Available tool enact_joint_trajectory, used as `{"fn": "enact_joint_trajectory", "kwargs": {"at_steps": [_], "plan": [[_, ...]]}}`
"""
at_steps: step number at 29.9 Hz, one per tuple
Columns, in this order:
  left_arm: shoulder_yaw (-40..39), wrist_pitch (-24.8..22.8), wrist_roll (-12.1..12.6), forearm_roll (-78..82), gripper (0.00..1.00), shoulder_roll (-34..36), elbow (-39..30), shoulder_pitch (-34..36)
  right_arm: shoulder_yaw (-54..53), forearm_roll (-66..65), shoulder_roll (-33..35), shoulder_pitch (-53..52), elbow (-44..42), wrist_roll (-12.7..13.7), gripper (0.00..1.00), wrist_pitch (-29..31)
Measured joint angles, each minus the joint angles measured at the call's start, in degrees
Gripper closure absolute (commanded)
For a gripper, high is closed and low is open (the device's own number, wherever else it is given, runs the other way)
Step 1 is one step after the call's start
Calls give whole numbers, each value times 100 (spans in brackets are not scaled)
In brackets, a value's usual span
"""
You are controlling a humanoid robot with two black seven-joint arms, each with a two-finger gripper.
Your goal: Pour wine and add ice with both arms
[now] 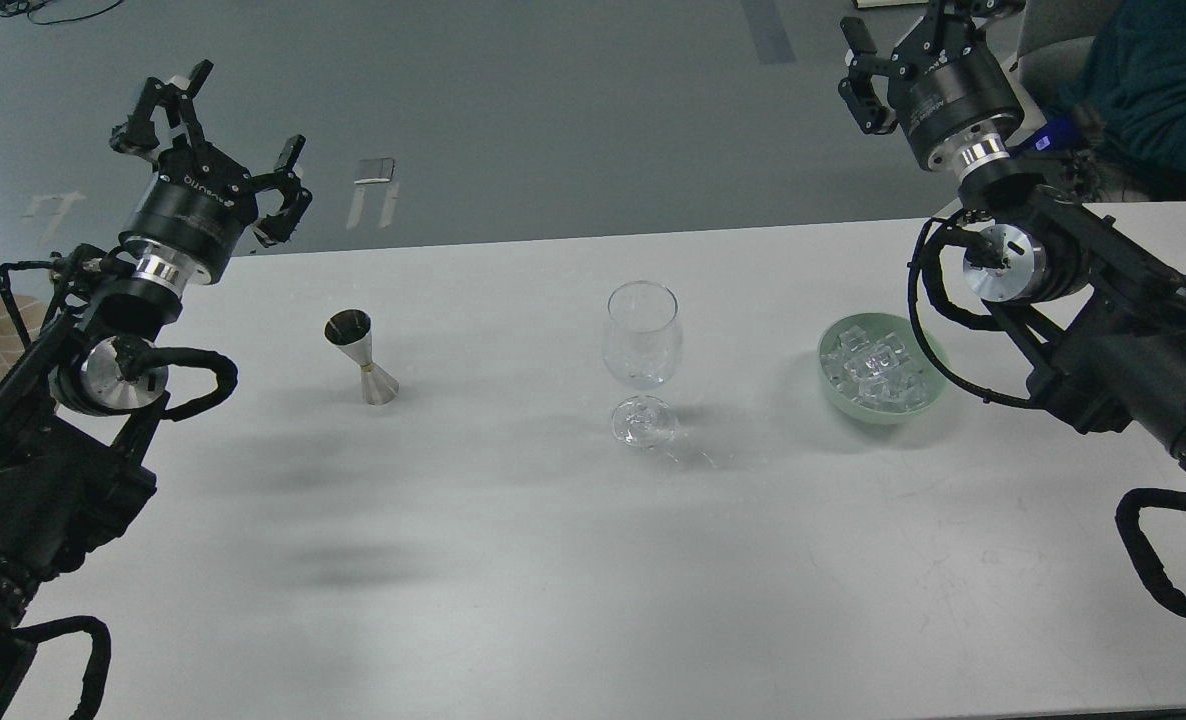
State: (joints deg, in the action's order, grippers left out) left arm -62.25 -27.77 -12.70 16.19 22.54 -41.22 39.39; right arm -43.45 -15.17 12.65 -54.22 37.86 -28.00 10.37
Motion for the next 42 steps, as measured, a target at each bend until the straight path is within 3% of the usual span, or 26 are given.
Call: {"fn": "enact_joint_trajectory", "kwargs": {"at_steps": [25,42], "plan": [[62,157,33,8,2,-180,-117,32,84,-59,-301,28,48,0,0,-6],[67,158,418,7,4,-102,-322,-17,91,-94,-350,67,72,0,0,-2]]}}
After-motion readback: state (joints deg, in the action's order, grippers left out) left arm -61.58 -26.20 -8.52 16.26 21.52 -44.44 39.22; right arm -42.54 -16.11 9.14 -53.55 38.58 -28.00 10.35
